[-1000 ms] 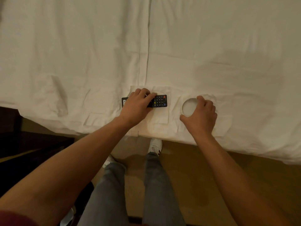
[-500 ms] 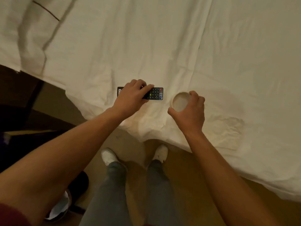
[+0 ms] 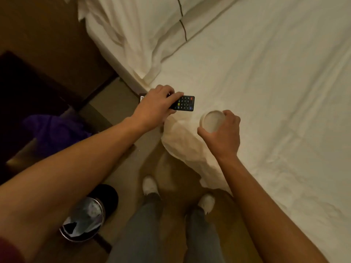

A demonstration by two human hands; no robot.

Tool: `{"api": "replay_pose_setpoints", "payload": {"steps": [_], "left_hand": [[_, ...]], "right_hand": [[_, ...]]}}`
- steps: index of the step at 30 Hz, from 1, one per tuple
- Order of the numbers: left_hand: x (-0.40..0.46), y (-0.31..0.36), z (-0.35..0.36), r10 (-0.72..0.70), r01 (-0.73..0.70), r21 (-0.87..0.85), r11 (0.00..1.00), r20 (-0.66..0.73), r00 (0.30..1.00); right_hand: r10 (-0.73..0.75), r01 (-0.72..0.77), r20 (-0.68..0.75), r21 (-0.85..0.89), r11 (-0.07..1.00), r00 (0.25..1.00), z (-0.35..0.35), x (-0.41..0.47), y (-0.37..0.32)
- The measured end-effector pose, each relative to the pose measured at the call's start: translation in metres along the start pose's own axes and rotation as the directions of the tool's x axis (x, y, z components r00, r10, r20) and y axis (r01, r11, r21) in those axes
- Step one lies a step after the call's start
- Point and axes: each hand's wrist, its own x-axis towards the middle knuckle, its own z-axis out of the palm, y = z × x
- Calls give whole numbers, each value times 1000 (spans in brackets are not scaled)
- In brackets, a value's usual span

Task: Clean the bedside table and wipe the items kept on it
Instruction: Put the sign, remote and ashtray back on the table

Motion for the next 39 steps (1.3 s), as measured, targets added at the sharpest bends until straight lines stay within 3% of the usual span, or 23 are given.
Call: {"api": "replay_pose_setpoints", "payload": {"steps": [8, 14, 23, 29, 32, 39], "left_hand": [[-64, -137, -44, -55, 56, 129, 990, -10, 998], [-107, -219, -74, -254, 252, 177, 951, -14, 967], [-198, -337, -103, -631, 628, 161, 762, -35, 775], [-249, -388, -115, -767, 770, 111, 629, -73, 637], [-270, -409, -112, -786, 792, 96, 603, -101, 610], [-295, -455, -105, -820, 830, 60, 555, -128, 558]], "right_hand": [[-244, 243, 108, 22, 970, 964, 73, 10, -137], [-378, 382, 222, 26, 924, 899, 126, 20, -224], [-589, 603, 443, 127, 787, 676, 233, 25, -356], [-674, 724, 540, 161, 670, 504, 301, 10, -431], [-693, 769, 575, 162, 618, 435, 328, -2, -462], [-710, 818, 584, 131, 560, 393, 377, -11, -518]]}}
